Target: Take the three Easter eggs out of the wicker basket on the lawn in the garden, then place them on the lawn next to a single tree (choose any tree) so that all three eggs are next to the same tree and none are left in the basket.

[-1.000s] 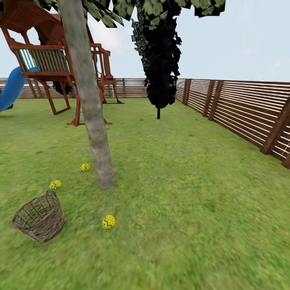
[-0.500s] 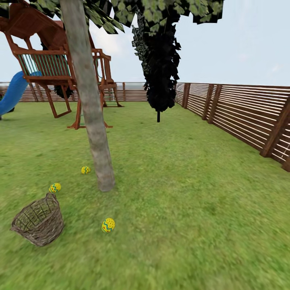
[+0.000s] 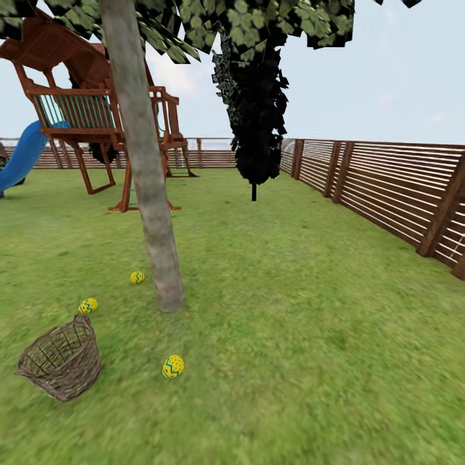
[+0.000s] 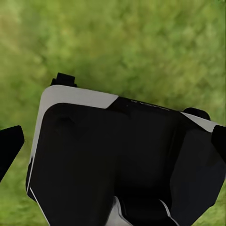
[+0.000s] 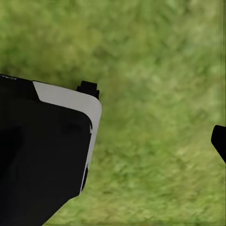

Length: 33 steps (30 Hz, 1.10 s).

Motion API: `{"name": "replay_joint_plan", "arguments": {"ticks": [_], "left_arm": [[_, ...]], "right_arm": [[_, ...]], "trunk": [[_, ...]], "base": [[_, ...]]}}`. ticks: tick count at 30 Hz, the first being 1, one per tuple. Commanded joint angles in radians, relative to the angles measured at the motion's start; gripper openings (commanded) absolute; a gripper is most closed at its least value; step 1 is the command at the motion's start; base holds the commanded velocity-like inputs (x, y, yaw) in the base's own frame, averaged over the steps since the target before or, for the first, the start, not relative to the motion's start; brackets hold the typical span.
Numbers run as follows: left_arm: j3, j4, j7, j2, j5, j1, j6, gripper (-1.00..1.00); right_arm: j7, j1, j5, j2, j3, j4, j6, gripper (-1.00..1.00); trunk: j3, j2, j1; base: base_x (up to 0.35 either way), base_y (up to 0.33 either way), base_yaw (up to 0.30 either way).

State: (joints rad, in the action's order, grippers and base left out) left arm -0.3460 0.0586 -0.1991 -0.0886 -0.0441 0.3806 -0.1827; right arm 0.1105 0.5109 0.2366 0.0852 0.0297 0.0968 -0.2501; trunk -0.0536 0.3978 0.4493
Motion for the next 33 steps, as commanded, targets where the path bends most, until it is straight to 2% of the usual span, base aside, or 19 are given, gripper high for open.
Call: {"name": "replay_joint_plan", "arguments": {"ticks": [1,4,10,13,16,18,21,27,33], "left_arm": [[-0.009,0.002,-0.002,-0.004,-0.004,0.001,-0.002,1.0],[-0.009,0.002,-0.001,-0.014,-0.004,0.001,-0.001,1.0],[-0.008,0.003,0.0,-0.027,-0.003,-0.029,0.003,1.0],[-0.008,0.003,0.0,-0.028,-0.003,-0.06,0.006,1.0],[-0.008,0.003,0.0,-0.026,-0.003,-0.075,0.007,1.0],[-0.008,0.003,-0.001,-0.023,-0.003,-0.104,0.01,1.0],[-0.007,0.003,-0.002,-0.022,-0.003,-0.137,0.026,1.0],[-0.007,0.003,-0.007,-0.022,-0.003,-0.208,0.053,1.0],[-0.008,0.002,-0.011,-0.02,-0.001,-0.254,0.056,1.0]], "right_arm": [[0.005,0.001,0.006,0.005,0.003,0.001,-0.002,1.0],[0.005,-0.015,0.003,0.025,0.002,0.002,-0.002,1.0],[0.003,-0.054,0.001,0.03,0.002,0.002,0.003,1.0],[0.002,-0.111,0.0,0.031,0.002,0.002,0.019,1.0],[0.002,-0.167,0.0,0.035,0.002,0.001,0.065,1.0],[0.001,-0.209,0.0,0.035,0.002,0.001,0.089,1.0],[-0.001,-0.242,0.0,0.035,0.002,0.001,0.111,1.0],[-0.002,-0.28,0.0,0.032,0.002,0.001,0.138,1.0],[-0.002,-0.288,0.0,0.029,0.002,0.001,0.14,1.0]], "trunk": [[-0.001,0.002,0.001],[0.004,0.002,0.001],[0.014,0.002,0.001],[0.019,0.002,0.001],[0.024,0.002,0.001],[0.028,0.002,0.001],[0.033,0.002,0.001],[0.043,0.002,0.001],[0.053,0.002,0.001]], "base": [[0.0,0.0,0.0],[0.0,0.0,0.0],[0.0,0.0,0.0],[0.0,0.0,0.0],[0.0,0.0,0.0],[0.0,0.0,0.0],[0.0,0.0,0.0],[0.0,0.0,0.0],[0.0,0.0,0.0]]}}
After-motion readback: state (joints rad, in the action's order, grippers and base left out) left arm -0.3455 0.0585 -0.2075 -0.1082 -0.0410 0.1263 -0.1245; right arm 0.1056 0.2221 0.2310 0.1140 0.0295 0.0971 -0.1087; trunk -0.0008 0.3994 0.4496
